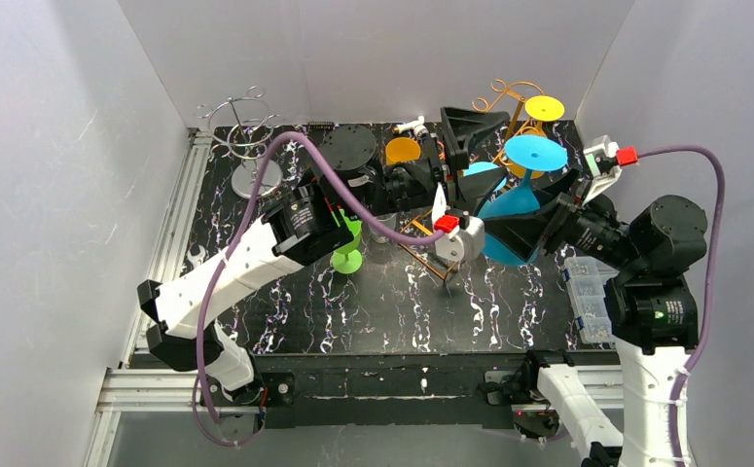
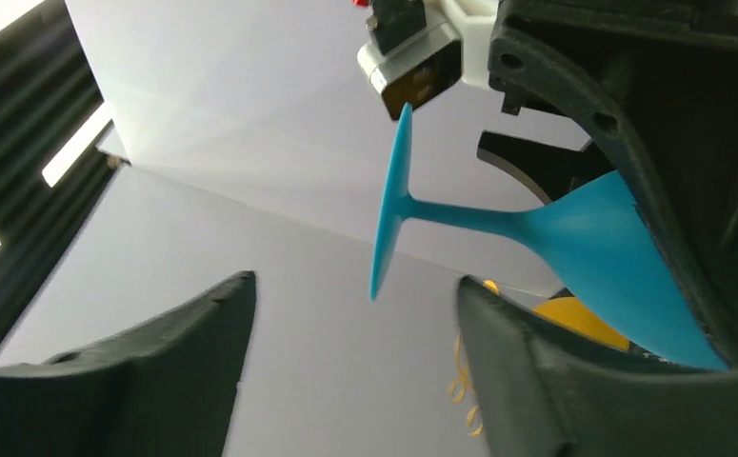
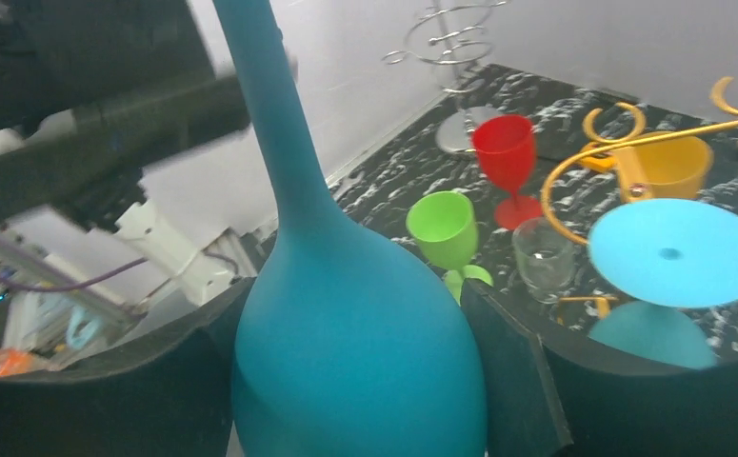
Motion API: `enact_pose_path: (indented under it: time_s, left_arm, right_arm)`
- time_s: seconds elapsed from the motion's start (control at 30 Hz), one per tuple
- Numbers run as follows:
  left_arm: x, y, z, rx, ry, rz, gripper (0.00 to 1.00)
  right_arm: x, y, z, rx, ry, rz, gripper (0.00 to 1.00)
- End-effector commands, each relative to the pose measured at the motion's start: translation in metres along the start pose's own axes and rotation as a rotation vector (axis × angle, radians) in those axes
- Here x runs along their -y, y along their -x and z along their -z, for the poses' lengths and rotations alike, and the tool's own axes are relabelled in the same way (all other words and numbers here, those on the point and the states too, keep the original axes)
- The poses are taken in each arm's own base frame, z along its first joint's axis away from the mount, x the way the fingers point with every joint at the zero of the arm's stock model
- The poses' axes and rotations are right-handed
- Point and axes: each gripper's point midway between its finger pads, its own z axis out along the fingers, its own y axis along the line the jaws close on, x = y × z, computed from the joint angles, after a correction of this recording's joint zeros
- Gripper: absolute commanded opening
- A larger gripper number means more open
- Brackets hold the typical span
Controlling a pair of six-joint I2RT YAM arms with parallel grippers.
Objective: Place the wine glass upside down on the wine glass rack
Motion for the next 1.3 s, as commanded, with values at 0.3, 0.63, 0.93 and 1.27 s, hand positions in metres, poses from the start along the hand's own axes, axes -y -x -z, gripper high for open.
enact_pose_path:
  time_s: [0.3, 0.63, 0.93, 1.27]
  left_arm:
    - [0.033, -0.032, 0.096, -0.252, 0.105, 0.247, 0.98]
    - [0.082, -0.05, 0.148, -0.37, 0.045, 0.415, 0.98]
    - [0.093, -0.042, 0.158, -0.337, 0.028, 0.43, 0.98]
    - [0.1, -0.038, 0.161, -0.321, 0.015, 0.446, 0.98]
  right_arm:
    - [0.146, 0.023, 0.081, 0.147, -0.972, 0.138, 0.56]
    - [0.229, -0.008, 0.106, 0.193, -1.263, 0.211, 0.55]
    - [0.257, -0.004, 0.074, 0.175, -1.173, 0.318, 0.59]
    - [0.285, -0.032, 0.038, 0.068, -1.033, 0.42, 0.51]
